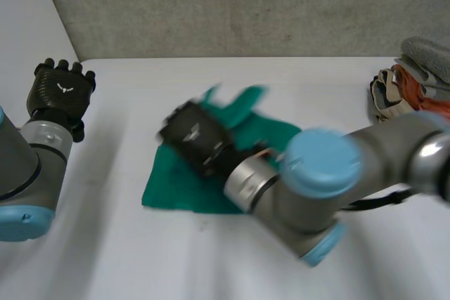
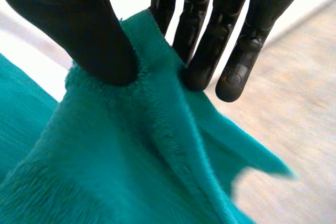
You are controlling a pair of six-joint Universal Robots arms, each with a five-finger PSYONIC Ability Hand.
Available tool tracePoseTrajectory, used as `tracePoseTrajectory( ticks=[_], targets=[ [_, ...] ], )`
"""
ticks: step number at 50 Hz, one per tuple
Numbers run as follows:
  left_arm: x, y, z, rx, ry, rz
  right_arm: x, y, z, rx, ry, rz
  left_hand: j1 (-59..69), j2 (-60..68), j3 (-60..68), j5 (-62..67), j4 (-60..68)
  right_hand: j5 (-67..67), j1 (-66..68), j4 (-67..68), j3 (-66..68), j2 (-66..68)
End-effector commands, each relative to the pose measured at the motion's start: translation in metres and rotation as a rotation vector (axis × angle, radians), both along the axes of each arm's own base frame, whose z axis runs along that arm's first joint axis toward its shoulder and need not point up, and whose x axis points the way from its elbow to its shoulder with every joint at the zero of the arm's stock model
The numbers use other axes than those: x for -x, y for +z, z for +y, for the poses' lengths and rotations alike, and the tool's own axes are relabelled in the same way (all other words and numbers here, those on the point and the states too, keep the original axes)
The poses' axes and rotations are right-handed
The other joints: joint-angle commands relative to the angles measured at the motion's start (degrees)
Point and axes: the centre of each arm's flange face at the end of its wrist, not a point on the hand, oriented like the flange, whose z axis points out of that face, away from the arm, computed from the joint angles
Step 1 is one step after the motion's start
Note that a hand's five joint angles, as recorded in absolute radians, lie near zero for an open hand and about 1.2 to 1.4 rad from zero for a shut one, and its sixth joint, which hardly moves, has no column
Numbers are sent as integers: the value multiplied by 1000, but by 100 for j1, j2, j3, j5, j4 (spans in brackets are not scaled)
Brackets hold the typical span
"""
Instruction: Fold the laundry.
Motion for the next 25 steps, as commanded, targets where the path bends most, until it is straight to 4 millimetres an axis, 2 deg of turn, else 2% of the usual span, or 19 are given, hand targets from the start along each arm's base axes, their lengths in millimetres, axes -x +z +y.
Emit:
tracePoseTrajectory(
  ticks=[1,5,8,9,11,13,15,16,21,23,24,25],
  targets=[
    [5,-7,7,-29,-22,23,-14,-43,9,-60,36,56,-133,-142,-182,-266,-160,-5405,-4358,-5513,-5519,-5430],
    [15,-7,11,-27,-59,26,-1,-27,-2,-110,-93,29,-133,-142,-182,-266,-160,-5405,-4358,-5513,-5519,-5430],
    [35,-3,23,-15,-134,32,31,-11,-29,-198,-290,-8,-133,-142,-182,-266,-160,-5405,-4358,-5513,-5519,-5430],
    [40,-3,27,-14,-153,31,51,-1,-41,-239,-383,-26,-133,-142,-182,-266,-160,-5405,-4358,-5513,-5519,-5430],
    [57,-2,40,-9,-223,35,70,4,-46,-285,-442,-29,-129,-138,-177,-261,-155,-5405,-4358,-5513,-5519,-5430],
    [75,-2,55,-11,-297,43,91,0,-42,-356,-477,8,-129,-138,-177,-261,-155,-5405,-4358,-5513,-5519,-5430],
    [84,-4,64,-19,-337,50,101,-8,-38,-397,-489,45,-129,-138,-177,-261,-155,-5405,-4358,-5513,-5519,-5430],
    [92,-7,70,-29,-364,53,110,-19,-34,-432,-500,82,-129,-138,-177,-261,-155,-5405,-4358,-5513,-5519,-5430],
    [104,-20,78,-64,-400,42,140,-41,-43,-503,-591,130,-133,-142,-182,-266,-160,-5349,-4302,-5458,-5463,-5375],
    [105,-22,78,-68,-401,39,149,-46,-49,-519,-623,131,-133,-142,-182,-266,-160,-3757,-2711,-3866,-3872,-3783],
    [106,-23,78,-70,-404,36,153,-50,-53,-528,-640,133,-133,-142,-182,-266,-160,-1266,-220,-1375,-1381,-1292],
    [106,-23,78,-70,-403,36,155,-51,-56,-530,-644,132,-133,-142,-182,-266,-160,74,1121,-35,-40,48]
  ],
)
